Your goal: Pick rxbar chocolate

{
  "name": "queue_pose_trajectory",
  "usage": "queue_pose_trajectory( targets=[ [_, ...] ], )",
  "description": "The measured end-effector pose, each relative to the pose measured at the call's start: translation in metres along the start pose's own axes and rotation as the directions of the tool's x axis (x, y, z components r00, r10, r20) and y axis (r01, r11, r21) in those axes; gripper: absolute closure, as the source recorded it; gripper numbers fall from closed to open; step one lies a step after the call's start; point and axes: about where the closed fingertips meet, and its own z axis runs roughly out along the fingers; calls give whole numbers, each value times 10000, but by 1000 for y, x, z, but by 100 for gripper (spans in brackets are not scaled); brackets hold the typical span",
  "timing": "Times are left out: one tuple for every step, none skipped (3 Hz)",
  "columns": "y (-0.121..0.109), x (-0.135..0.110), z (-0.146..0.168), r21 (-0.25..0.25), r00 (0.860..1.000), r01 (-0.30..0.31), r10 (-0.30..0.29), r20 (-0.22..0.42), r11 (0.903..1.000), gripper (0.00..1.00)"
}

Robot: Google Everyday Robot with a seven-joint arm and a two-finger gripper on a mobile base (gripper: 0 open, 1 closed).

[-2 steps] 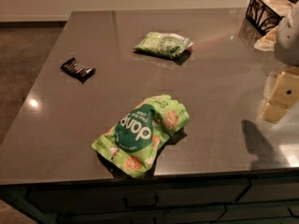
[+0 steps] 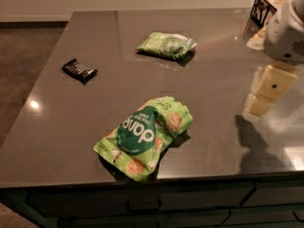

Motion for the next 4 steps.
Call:
queue_pose_trajectory(
  targets=[
    [-20, -36, 21, -241, 9979, -225, 239, 608, 9995, 0],
    [-40, -82, 41, -449, 9901, -447, 502, 1307, 9980, 0],
    [-52, -132, 57, -523, 9777, -505, 600, 2012, 9974, 0],
    [-63, -186, 77, -702, 9632, -385, 557, 2628, 9968, 0]
  ],
)
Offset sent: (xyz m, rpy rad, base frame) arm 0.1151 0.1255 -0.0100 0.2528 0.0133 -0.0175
